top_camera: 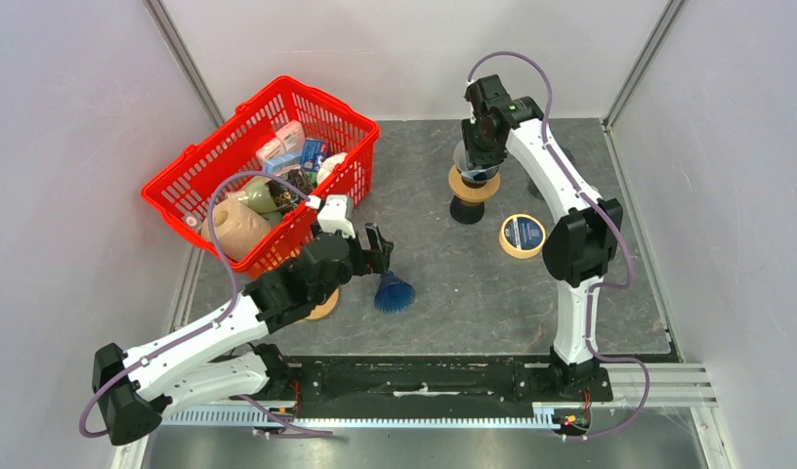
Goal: Place the coffee filter in the dripper
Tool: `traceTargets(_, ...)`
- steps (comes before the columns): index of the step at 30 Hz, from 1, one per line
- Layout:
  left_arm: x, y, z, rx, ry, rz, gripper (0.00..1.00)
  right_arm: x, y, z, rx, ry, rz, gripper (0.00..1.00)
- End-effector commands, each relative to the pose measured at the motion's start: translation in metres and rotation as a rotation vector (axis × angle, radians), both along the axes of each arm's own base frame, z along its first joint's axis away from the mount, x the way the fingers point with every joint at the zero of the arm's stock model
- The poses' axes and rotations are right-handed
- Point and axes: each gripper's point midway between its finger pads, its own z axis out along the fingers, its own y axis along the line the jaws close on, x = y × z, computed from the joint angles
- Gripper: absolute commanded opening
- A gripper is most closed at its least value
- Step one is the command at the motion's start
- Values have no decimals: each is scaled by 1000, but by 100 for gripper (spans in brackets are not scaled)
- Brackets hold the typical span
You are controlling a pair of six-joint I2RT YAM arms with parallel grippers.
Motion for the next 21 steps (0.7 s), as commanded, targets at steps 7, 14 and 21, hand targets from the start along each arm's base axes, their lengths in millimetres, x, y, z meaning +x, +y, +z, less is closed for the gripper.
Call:
traceTargets(7,3,-2,8,-27,-8,11,96,-3,-6,88,45,-208,-14,51)
traceTargets(14,3,2,8,-15,-2,25,96,-9,-6,94,57,-213,-1,52)
traceTargets(21,1,18,-9,40,69,90,95,-26,-26,154,62,-423,-26,76)
